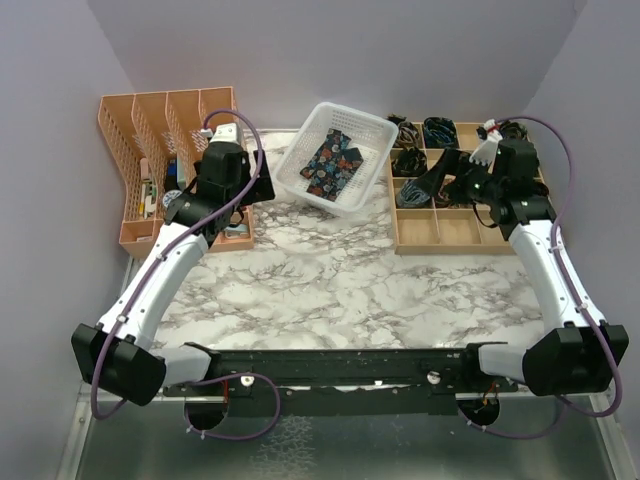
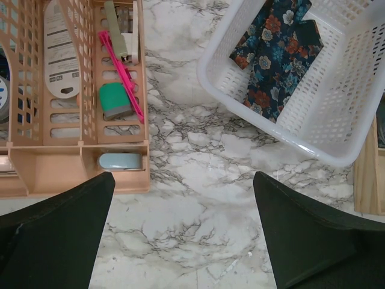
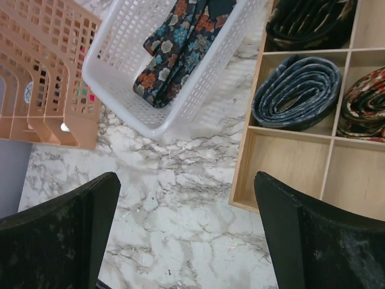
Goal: Roll the ties
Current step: Pick up the tie from the bin.
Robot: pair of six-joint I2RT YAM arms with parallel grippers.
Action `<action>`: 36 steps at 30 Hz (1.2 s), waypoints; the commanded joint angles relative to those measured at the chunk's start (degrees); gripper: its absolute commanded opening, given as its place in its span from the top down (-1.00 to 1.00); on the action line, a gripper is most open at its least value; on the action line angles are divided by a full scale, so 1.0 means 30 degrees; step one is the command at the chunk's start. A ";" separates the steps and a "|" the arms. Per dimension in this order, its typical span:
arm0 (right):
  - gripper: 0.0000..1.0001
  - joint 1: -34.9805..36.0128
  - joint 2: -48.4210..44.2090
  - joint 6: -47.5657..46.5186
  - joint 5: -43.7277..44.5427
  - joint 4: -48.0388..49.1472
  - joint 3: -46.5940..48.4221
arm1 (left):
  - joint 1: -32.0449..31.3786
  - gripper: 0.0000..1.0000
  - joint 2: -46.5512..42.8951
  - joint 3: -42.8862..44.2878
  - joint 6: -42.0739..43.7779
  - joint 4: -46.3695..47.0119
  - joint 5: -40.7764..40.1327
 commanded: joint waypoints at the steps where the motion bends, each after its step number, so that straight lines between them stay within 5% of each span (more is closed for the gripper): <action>1: -1.00 0.0941 0.0329 -0.0460 0.0260 -0.0616 0.0132 | 0.0048 -0.98 -0.1669 -0.0433 -0.0929 -0.0290 -0.1456; 15: -1.00 0.7195 0.4313 -0.1111 0.7203 -0.2088 0.3526 | 0.0048 -0.98 -0.7692 -0.6834 -0.0169 0.0285 -0.6411; 19: -0.96 0.8335 0.6566 -0.0606 0.9886 -0.2771 0.5797 | 0.0076 -0.98 -0.7199 -0.7544 0.0461 -0.0286 -0.3744; 22: -0.90 0.8727 0.8585 -0.0302 1.0946 -0.3481 0.8174 | 0.0106 -0.98 -0.6160 -0.7476 0.3098 -0.0233 0.3250; 23: -0.90 0.8829 0.9302 -0.0175 1.1377 -0.3641 0.8944 | 0.0106 -0.98 -0.5927 -0.7460 0.2839 -0.0195 0.3703; 36: -0.83 0.9132 1.7766 0.0228 1.2279 -0.5474 1.8888 | 0.0106 -0.98 -1.1073 -1.1273 0.2499 0.2996 0.2091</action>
